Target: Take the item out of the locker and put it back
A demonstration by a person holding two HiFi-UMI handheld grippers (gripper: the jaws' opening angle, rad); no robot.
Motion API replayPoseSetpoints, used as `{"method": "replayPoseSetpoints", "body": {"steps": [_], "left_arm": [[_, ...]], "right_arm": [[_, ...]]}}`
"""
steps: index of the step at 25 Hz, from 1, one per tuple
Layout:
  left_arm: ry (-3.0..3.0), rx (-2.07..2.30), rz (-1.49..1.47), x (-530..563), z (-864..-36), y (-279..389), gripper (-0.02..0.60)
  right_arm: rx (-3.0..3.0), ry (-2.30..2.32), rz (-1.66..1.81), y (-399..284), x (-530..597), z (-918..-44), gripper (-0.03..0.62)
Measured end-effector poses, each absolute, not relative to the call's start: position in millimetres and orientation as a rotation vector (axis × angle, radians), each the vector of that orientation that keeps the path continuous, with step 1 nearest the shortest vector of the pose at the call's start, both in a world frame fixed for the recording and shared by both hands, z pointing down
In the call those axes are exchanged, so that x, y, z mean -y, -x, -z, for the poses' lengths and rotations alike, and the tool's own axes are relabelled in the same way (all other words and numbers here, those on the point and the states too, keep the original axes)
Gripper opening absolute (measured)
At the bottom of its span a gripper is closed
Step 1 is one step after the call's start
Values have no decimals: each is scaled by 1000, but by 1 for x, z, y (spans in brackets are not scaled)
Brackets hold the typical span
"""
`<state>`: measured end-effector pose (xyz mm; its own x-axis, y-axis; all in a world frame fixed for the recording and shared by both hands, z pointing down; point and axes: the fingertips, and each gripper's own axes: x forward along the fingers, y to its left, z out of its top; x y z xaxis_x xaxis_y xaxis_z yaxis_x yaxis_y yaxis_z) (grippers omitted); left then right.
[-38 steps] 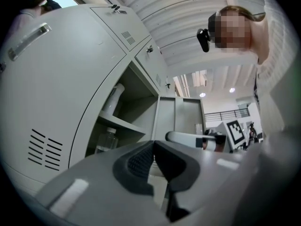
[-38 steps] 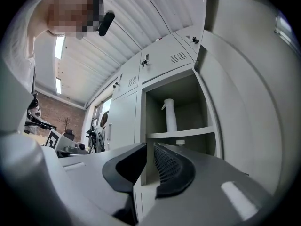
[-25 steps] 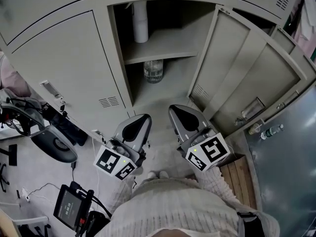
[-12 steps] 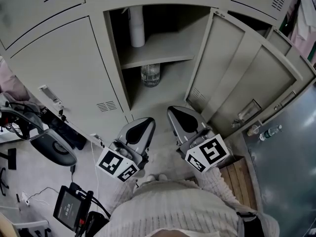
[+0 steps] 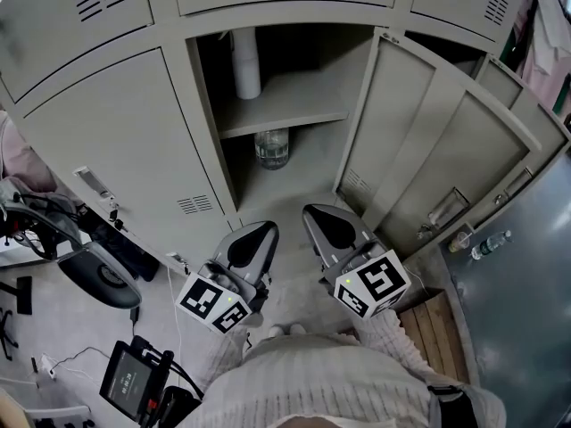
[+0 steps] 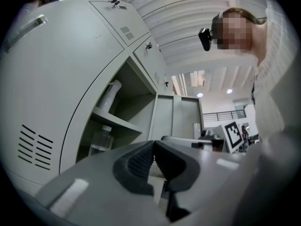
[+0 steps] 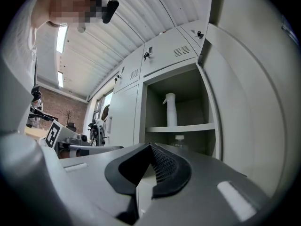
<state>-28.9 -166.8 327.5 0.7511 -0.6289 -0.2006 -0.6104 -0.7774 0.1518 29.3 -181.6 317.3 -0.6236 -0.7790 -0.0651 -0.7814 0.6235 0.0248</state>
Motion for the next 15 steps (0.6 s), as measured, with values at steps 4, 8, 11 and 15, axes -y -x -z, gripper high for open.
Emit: {"method": "replayPoseSetpoints", "body": {"steps": [4, 8, 11, 15], "left_arm": [[-2874, 1012, 367, 166, -327, 24, 8], [-2875, 1013, 367, 164, -326, 21, 8], [-2887, 1000, 365, 166, -324, 19, 8], [-2935, 947, 348, 175, -317, 14, 8]], "right_arm": [[-2786, 1338, -80, -30, 182, -317, 0], [-2799, 1339, -67, -30, 180, -319, 0], [-2784, 1351, -72, -33, 179, -317, 0], [-2717, 1398, -108, -40, 187, -308, -1]]}}
